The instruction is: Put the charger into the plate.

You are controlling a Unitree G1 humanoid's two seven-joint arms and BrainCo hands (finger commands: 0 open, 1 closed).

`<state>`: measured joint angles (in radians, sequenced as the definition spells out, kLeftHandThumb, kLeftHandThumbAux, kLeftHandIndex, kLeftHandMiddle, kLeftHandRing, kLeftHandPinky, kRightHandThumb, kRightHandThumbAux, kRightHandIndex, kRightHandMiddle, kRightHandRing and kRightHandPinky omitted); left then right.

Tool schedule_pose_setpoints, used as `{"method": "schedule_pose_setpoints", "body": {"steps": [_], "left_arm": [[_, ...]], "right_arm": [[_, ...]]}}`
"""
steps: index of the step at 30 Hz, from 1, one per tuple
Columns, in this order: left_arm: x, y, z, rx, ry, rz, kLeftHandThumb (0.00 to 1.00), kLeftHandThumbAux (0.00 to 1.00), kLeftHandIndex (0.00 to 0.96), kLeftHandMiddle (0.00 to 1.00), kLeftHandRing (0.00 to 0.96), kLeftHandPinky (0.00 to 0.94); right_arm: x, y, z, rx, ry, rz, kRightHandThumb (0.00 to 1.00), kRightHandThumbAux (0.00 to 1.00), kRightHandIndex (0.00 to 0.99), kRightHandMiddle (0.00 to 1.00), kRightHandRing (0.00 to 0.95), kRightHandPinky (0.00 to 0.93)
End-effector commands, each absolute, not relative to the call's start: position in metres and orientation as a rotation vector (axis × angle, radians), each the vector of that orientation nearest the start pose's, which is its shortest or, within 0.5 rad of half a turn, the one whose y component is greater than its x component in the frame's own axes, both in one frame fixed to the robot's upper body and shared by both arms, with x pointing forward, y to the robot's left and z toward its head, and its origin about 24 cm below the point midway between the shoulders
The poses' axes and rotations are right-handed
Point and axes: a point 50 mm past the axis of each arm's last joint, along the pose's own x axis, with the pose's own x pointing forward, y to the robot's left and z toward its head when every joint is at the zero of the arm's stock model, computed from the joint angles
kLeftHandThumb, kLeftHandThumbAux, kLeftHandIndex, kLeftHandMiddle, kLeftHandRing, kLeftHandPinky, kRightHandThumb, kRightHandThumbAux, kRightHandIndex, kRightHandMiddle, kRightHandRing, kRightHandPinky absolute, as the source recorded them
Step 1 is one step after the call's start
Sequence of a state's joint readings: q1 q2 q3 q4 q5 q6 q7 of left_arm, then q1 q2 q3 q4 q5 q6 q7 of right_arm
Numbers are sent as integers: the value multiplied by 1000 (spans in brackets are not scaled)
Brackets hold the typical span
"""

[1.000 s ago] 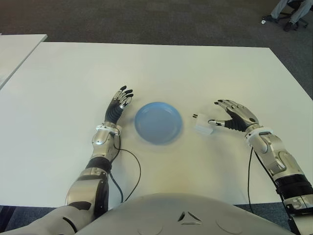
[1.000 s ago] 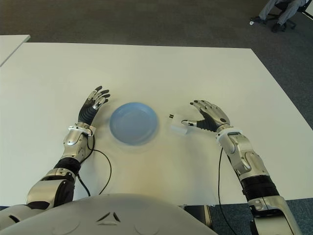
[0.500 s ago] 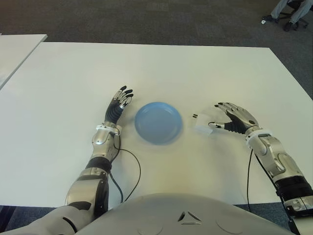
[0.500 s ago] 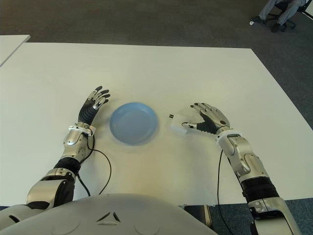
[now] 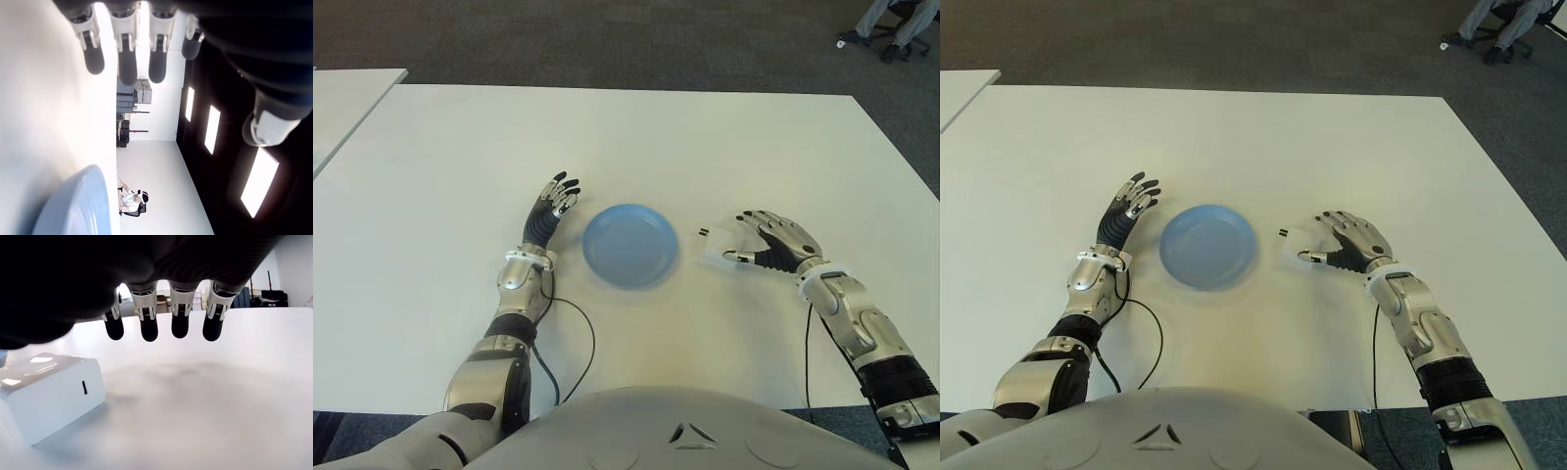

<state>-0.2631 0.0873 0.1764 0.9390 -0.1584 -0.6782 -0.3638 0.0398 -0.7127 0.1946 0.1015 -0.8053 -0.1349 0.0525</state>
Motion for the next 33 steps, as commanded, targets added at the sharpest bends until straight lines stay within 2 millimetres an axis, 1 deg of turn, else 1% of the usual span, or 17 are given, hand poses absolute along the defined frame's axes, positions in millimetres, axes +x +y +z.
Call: {"method": "schedule_pose_setpoints", "body": {"steps": [1,11,17,29,33], "left_arm": [[256,181,-42,-81,41,-151,0,490,12,180,188,171],[256,179,-41,-68,39,-146,0,491,6,172,177,159],[256,178,-41,-57,35,-145,0,488,7,170,174,160],[257,177,-40,-54,36,-150,0,487,0,170,174,155],[257,177,-41,-56,37,-149,0,489,1,173,177,170]], "right_arm": [[233,-232,31,-1507,83,416,263,125,0,0,0,0],[232,-223,36,-1528,63,447,244,151,0,0,0,0],[231,-217,38,-1535,54,466,249,163,0,0,0,0],[230,-211,41,-1543,38,487,261,158,0,0,0,0],[230,-210,41,-1541,31,491,259,160,0,0,0,0]]}}
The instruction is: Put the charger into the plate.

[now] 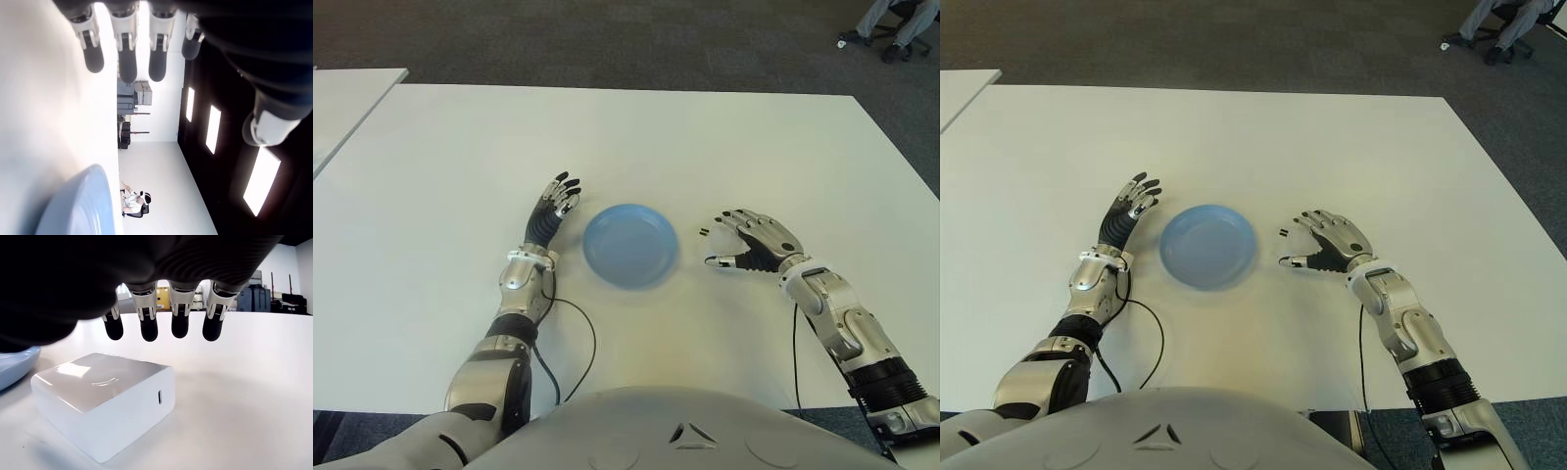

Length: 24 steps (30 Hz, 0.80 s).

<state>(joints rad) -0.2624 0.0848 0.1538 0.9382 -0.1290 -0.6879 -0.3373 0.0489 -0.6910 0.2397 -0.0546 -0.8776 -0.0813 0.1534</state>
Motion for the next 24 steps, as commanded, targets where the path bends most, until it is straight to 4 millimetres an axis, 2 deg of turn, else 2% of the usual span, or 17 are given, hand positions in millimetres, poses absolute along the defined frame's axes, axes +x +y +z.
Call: {"method": "schedule_pose_setpoints", "body": {"steps": [1,24], "left_arm": [[257,177,-41,-58,37,-150,0,490,1,173,177,171],[255,179,-40,-72,30,-147,0,484,4,172,177,167]], "right_arm": [[231,-210,41,-1540,28,492,258,160,0,0,0,0],[238,-212,40,-1546,41,494,251,168,0,0,0,0]]}}
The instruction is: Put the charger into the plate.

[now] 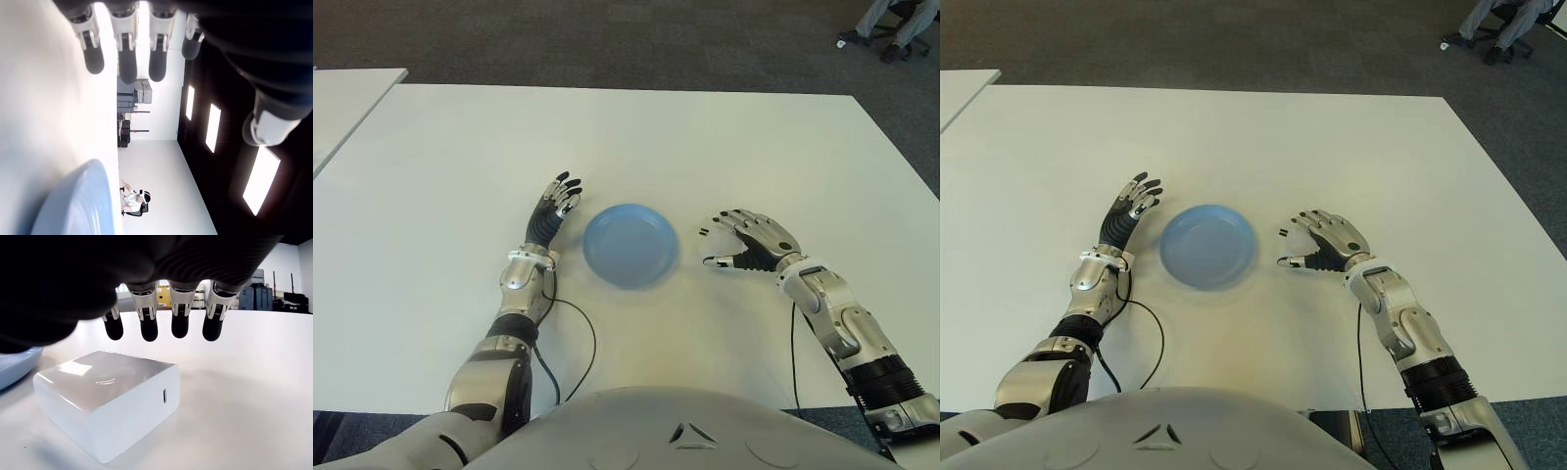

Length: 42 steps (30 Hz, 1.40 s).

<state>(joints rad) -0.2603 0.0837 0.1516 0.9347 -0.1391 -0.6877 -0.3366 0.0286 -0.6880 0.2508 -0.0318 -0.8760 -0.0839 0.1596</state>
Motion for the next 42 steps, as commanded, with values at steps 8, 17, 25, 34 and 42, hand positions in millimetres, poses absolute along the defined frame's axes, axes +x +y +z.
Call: {"method": "schedule_pose_setpoints", "body": {"steps": [8,17,25,34,42], "left_arm": [[254,181,-40,-68,32,-142,0,483,5,171,177,175],[254,185,-41,-80,40,-150,0,485,2,171,181,179],[254,186,-40,-79,40,-149,0,489,1,173,182,175],[254,187,-41,-80,46,-149,0,492,4,177,184,184],[254,186,-41,-83,47,-150,0,489,10,183,193,193]], "right_arm": [[242,-216,36,-1552,54,480,252,160,0,0,0,0],[245,-222,34,-1546,57,451,254,146,0,0,0,0],[247,-224,35,-1557,54,444,272,140,0,0,0,0],[248,-226,33,-1551,56,447,280,137,0,0,0,0],[248,-228,32,-1544,62,456,278,145,0,0,0,0]]}}
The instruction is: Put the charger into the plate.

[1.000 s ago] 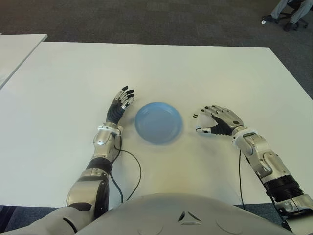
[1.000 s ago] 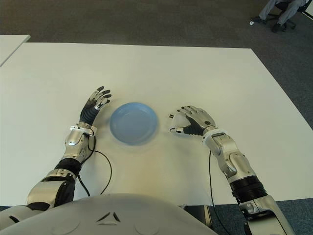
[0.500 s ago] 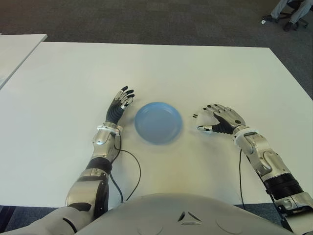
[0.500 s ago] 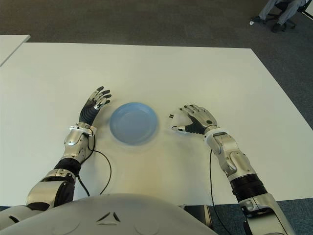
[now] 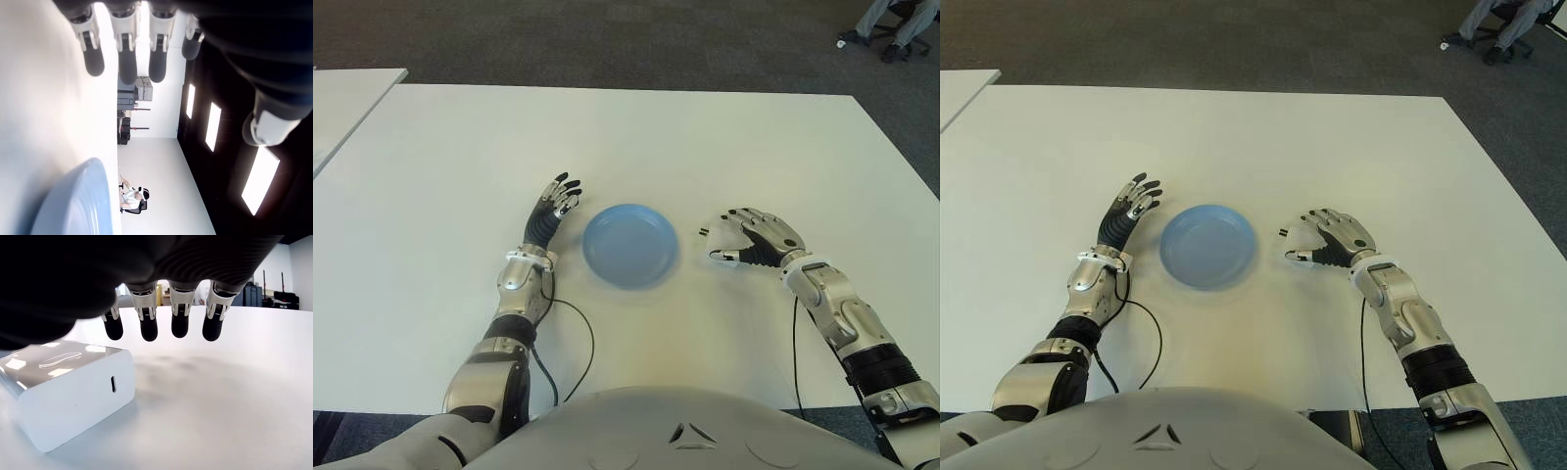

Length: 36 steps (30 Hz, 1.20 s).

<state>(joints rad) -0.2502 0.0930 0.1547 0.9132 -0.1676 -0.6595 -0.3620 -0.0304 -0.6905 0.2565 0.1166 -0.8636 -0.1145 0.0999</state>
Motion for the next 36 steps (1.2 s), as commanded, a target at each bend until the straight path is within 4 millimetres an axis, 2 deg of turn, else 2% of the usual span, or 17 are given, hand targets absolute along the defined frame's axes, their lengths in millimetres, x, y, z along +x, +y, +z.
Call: {"method": "schedule_pose_setpoints", "body": {"steps": [1,36], "left_arm": [[254,186,-41,-83,46,-150,0,489,11,184,194,193],[253,185,-39,-94,32,-148,0,488,15,187,197,192]], "right_arm": [[248,-228,32,-1544,62,458,277,146,0,0,0,0],[241,-230,23,-1562,75,507,273,147,0,0,0,0]]}}
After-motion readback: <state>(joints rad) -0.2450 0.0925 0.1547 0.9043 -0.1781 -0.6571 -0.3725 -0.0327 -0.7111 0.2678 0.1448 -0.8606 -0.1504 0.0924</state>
